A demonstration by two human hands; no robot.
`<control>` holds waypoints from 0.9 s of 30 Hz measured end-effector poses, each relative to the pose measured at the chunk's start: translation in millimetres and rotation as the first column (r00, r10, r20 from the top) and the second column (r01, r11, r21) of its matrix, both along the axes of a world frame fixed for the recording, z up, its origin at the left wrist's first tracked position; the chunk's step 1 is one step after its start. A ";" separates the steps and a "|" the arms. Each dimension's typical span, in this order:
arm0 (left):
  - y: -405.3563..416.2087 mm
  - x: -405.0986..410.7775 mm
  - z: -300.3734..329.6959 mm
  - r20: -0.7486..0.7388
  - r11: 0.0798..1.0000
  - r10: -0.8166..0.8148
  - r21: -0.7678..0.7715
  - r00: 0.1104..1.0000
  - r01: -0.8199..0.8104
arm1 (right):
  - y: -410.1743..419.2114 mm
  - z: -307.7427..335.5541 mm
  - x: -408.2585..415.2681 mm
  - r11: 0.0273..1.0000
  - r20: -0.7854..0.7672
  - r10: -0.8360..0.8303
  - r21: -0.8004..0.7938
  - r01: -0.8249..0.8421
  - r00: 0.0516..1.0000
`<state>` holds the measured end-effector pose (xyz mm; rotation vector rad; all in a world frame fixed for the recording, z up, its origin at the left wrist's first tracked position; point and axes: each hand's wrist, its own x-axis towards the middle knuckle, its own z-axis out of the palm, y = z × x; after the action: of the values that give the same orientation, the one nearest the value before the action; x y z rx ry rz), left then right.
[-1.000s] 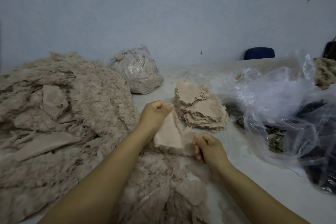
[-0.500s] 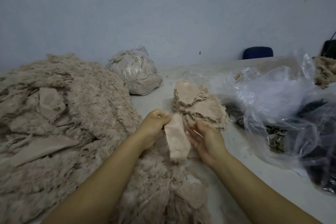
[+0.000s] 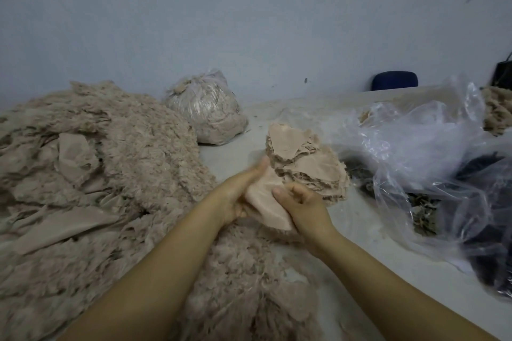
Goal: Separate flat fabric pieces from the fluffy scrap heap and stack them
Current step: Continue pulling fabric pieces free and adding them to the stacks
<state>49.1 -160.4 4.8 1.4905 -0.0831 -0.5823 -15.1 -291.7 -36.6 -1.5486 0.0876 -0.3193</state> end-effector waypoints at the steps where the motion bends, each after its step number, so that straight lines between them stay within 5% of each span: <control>1: -4.1 0.5 -3.7 0.093 0.999 0.015 0.034 0.996 -0.018 | -3.2 0.2 1.6 0.998 0.010 -0.043 -0.035 0.043 0.999; 4: -17.5 5.9 -13.7 0.405 0.972 0.079 0.170 0.911 -0.160 | -19.0 -3.7 7.3 0.958 0.015 -0.228 -0.177 0.227 0.974; 6: -24.4 10.5 -21.6 0.606 0.888 -0.067 0.399 0.793 -0.230 | -30.8 -11.3 9.0 0.920 0.001 -0.300 -0.265 0.290 0.954; 7: -27.1 12.1 -25.6 0.642 0.835 -0.151 0.490 0.751 -0.251 | -35.8 -15.6 9.0 0.903 -0.019 -0.319 -0.310 0.298 0.947; 11: -19.2 14.8 -34.1 0.519 0.793 -0.238 0.592 0.821 -0.145 | -46.7 -25.2 5.8 0.815 -0.225 -0.308 -0.563 0.135 0.924; 13: -8.8 12.2 -28.3 0.532 0.798 -0.315 0.596 0.786 -0.084 | -44.8 -23.8 -0.7 0.703 -0.113 -0.363 -0.685 0.192 0.925; 15: 6.4 2.1 -18.5 0.572 0.850 -0.371 0.527 0.732 0.019 | -33.1 -15.6 -14.0 0.779 0.077 -0.205 -0.591 0.210 0.976; 17: 25.2 -11.2 -10.5 0.583 0.883 -0.410 0.447 0.701 0.144 | -14.5 -10.9 -32.4 0.865 0.113 0.190 -0.489 -0.112 0.975; 19: 46.1 -25.9 -5.2 0.552 0.851 -0.498 0.461 0.669 0.253 | 2.0 -14.4 -49.0 0.738 0.053 0.496 -0.552 -0.389 0.867; 22: 72.3 -41.8 -14.8 0.455 0.751 -0.615 0.587 0.644 0.302 | 11.1 -28.1 -54.5 0.615 0.031 0.592 -0.663 -0.427 0.805; 27: 94.9 -45.5 -44.4 0.500 0.616 -0.661 0.787 0.559 0.025 | 1.1 -29.6 -45.2 0.909 0.117 0.250 -0.370 -0.191 0.961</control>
<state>3.6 -65.5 -39.6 2.4744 -1.0037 -0.2574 -60.3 -290.5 -66.2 -1.8658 -0.2883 -0.2893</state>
